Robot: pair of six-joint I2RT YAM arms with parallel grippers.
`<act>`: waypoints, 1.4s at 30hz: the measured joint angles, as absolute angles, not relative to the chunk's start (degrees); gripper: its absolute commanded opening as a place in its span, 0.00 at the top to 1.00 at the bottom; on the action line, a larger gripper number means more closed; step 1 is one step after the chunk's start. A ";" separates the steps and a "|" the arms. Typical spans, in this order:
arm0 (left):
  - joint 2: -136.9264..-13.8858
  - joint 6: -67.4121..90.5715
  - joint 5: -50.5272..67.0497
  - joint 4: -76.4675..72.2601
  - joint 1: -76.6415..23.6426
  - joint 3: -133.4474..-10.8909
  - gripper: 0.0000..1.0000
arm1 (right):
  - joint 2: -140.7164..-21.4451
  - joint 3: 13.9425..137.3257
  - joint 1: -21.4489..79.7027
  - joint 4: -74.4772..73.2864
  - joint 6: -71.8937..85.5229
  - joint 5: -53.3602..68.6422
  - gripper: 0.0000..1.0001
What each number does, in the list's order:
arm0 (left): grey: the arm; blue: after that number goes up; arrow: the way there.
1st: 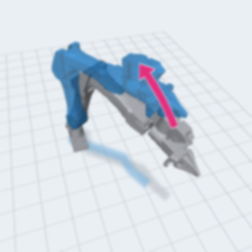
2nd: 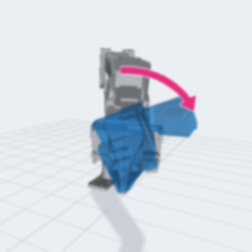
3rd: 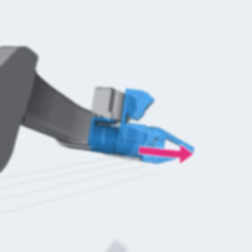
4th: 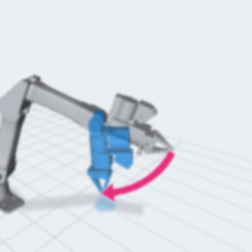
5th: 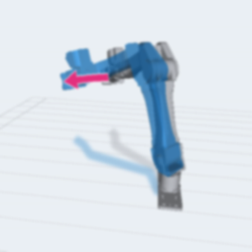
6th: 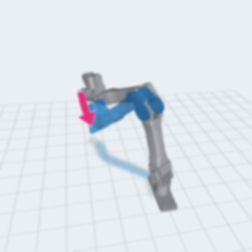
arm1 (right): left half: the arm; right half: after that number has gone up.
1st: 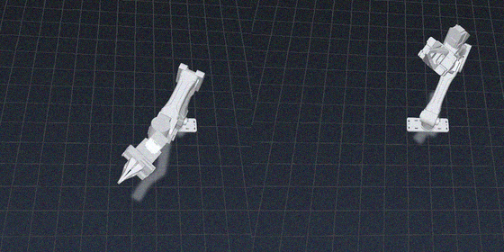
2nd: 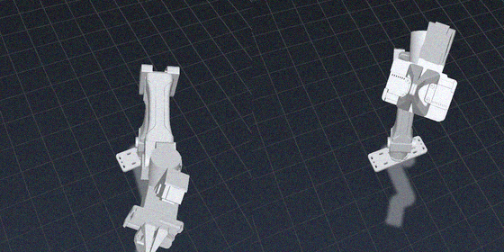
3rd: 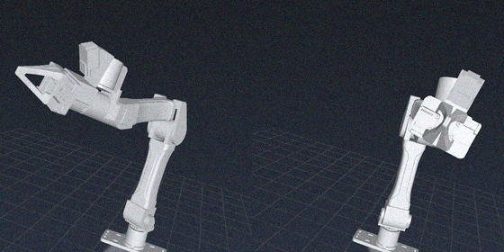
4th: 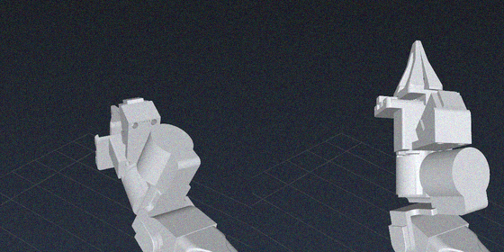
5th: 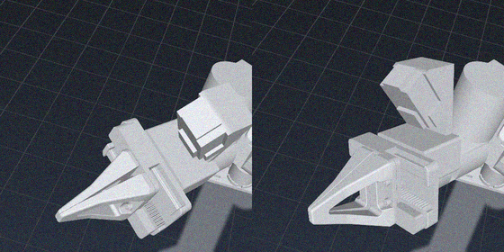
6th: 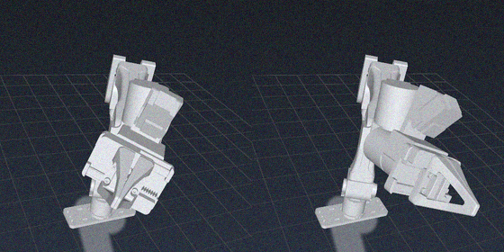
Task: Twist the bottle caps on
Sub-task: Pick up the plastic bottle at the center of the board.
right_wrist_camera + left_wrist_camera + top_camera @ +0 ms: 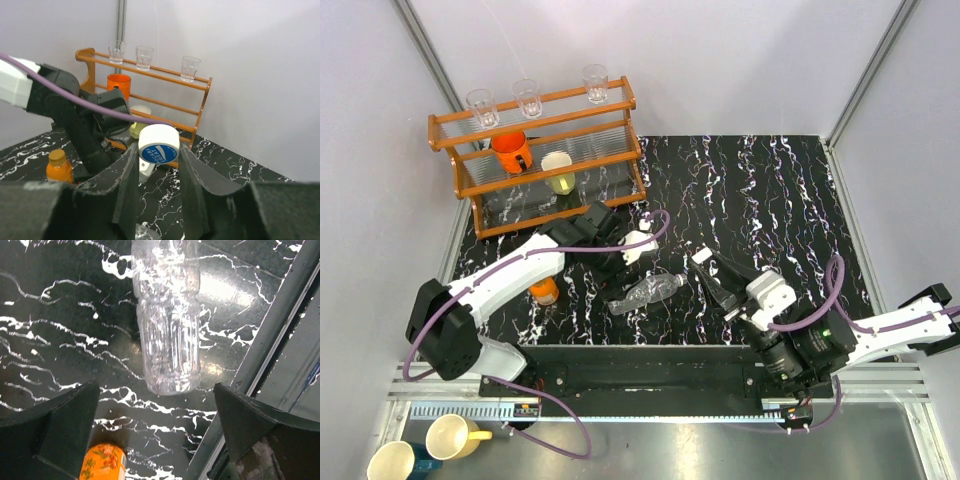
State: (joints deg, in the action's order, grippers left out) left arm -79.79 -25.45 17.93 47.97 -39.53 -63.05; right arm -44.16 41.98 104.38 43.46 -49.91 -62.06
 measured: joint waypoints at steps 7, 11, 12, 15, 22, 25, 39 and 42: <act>-83.83 -25.43 20.18 42.28 -41.91 -61.56 0.01 | -42.39 41.98 104.38 43.03 -48.53 -62.54 0.71; -86.78 -25.61 20.47 40.12 -42.65 -60.60 0.01 | -42.74 41.98 104.38 42.76 -48.47 -62.54 0.71; -87.39 -25.74 20.43 39.66 -42.78 -60.18 0.01 | -42.81 41.98 104.38 42.52 -48.40 -62.52 0.71; -89.14 -26.39 20.18 38.81 -42.92 -58.94 0.01 | -42.92 42.00 104.38 41.65 -47.94 -62.54 0.71; -91.55 -28.42 17.98 35.35 -42.96 -56.12 0.03 | -43.55 43.44 104.38 39.42 -46.63 -62.57 0.71; -93.25 -29.45 17.45 33.95 -42.96 -55.86 0.15 | -43.72 44.14 104.38 38.65 -46.13 -62.54 0.71; -95.24 -31.59 14.17 28.27 -44.25 -54.59 0.65 | -44.05 46.78 104.38 31.29 -40.45 -62.54 0.69; -94.06 -31.51 13.10 29.10 -44.34 -54.37 0.62 | -44.25 48.05 104.38 28.64 -38.68 -62.54 0.67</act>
State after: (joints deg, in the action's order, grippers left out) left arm -94.06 -31.51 13.10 29.10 -44.34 -54.37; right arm -44.25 48.05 104.38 28.64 -38.68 -62.54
